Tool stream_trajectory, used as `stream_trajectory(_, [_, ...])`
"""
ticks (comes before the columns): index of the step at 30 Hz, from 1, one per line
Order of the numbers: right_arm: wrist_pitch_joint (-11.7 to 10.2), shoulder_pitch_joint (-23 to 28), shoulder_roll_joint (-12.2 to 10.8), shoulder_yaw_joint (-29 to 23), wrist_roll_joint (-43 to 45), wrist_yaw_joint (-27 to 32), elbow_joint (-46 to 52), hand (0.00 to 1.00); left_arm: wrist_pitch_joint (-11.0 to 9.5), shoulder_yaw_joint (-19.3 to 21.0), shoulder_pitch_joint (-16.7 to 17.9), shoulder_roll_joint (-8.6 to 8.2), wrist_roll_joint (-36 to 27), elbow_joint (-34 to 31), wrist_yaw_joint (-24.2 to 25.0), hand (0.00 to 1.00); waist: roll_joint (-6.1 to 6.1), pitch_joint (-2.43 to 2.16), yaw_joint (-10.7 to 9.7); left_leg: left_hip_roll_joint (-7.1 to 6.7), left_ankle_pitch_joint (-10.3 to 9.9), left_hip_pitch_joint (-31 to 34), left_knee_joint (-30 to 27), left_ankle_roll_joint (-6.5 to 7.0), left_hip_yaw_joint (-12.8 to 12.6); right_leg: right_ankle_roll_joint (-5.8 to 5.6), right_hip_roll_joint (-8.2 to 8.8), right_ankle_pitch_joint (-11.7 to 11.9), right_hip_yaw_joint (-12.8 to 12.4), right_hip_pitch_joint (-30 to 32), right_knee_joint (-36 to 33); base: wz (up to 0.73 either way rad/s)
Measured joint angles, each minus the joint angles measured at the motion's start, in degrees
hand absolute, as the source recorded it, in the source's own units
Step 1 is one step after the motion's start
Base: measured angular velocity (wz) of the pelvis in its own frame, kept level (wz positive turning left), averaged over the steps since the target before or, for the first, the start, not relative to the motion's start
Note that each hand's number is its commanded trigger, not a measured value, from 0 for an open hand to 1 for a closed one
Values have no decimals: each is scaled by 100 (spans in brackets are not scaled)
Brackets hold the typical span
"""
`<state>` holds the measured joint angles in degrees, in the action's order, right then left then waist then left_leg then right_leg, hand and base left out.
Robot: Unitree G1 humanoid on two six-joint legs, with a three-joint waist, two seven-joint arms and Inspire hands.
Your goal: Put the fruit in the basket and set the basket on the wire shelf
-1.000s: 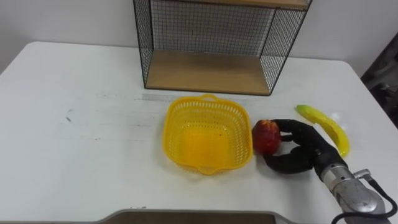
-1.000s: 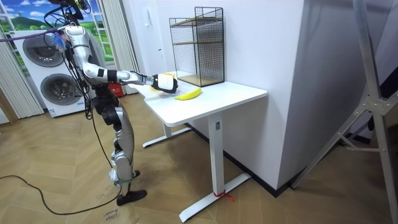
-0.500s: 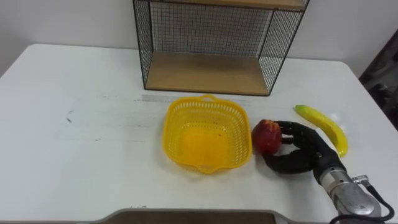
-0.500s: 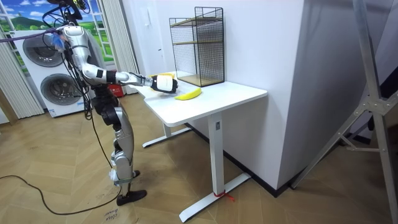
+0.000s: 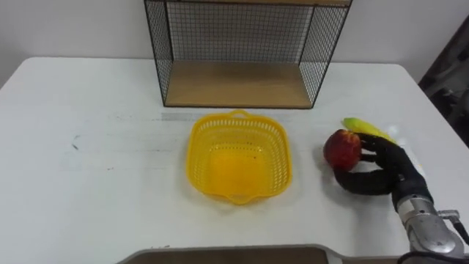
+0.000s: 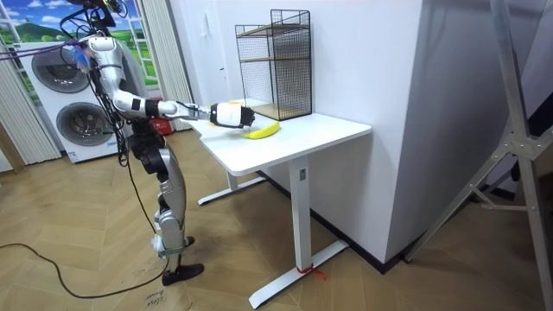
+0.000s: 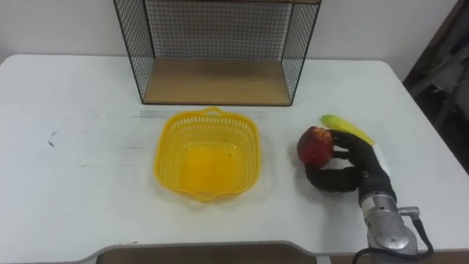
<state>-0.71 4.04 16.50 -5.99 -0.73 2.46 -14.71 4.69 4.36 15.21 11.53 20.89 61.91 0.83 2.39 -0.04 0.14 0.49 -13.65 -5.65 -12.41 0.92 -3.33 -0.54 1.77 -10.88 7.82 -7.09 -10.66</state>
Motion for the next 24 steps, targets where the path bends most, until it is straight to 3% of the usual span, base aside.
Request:
stream_trajectory(7, [-65,-1,-1,11,-349,124,1088,100,1,34,15,-157,0,0,-73,0,62,-2,67,6,0,-4,0,0,-42,0,-8,0,-43,20,5,-3])
stream_trajectory(17, [-64,-5,0,24,-324,115,1413,100,-2,-7,30,-155,-60,3,-162,0,54,2,140,3,6,2,70,-8,27,0,-9,0,-10,23,4,0])
stream_trajectory(24, [-65,-5,5,38,-260,102,1936,100,-53,-16,52,-141,-53,20,-121,0,121,-6,163,2,8,34,64,-10,19,0,-10,-1,1,53,4,0])
